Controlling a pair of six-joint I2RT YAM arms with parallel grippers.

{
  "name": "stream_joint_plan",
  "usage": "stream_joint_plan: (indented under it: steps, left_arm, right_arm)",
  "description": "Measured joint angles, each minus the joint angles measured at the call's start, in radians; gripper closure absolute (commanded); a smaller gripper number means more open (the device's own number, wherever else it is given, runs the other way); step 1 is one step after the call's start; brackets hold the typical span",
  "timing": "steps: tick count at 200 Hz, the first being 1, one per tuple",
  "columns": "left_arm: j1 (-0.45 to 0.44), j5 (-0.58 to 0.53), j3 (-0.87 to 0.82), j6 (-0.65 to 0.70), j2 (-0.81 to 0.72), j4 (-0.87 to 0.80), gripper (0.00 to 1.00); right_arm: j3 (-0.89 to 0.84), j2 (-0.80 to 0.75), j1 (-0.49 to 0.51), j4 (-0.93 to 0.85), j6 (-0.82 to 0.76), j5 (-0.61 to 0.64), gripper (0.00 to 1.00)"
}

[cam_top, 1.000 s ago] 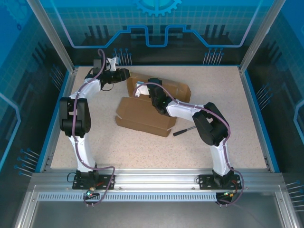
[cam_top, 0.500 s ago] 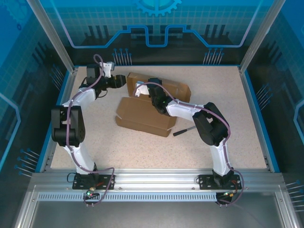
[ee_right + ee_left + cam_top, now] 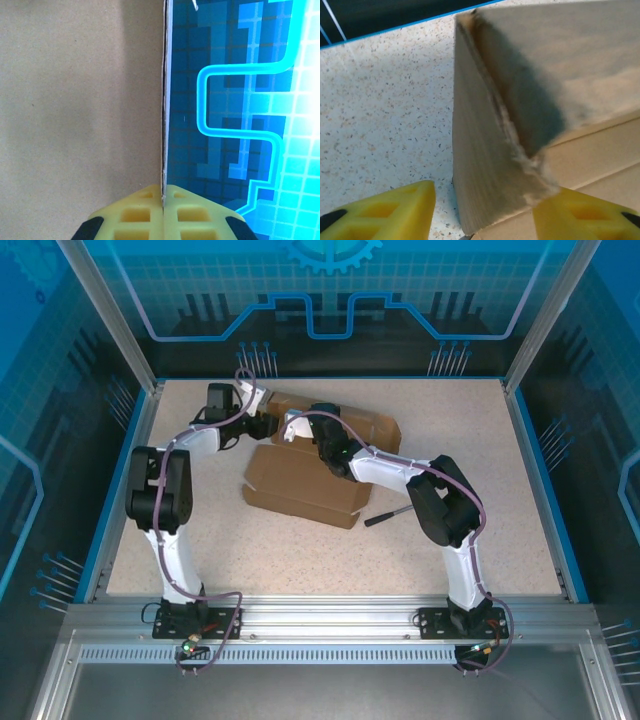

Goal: Fold the paper box

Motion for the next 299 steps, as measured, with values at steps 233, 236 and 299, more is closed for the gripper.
stream_joint_plan:
  steps: [233, 236, 299]
  left_arm:
    - [-0.029, -0.21, -0.085, -0.074, -0.054, 0.172, 1.0]
    - [-0.029, -0.215, -0.088, -0.077, -0.057, 0.171, 1.0]
    - [-0.029, -0.302, -0.105, -0.107, -0.096, 0.126, 1.0]
  right_arm:
    - [0.094, -0.134, 0.021, -0.507, 0.489, -0.053, 0.29]
    - [0.097, -0.149, 0.023, -0.531, 0.517, -0.057, 0.28]
    - [0.206, -0.301, -0.013, -0.885, 1.008, -0.22, 0.2]
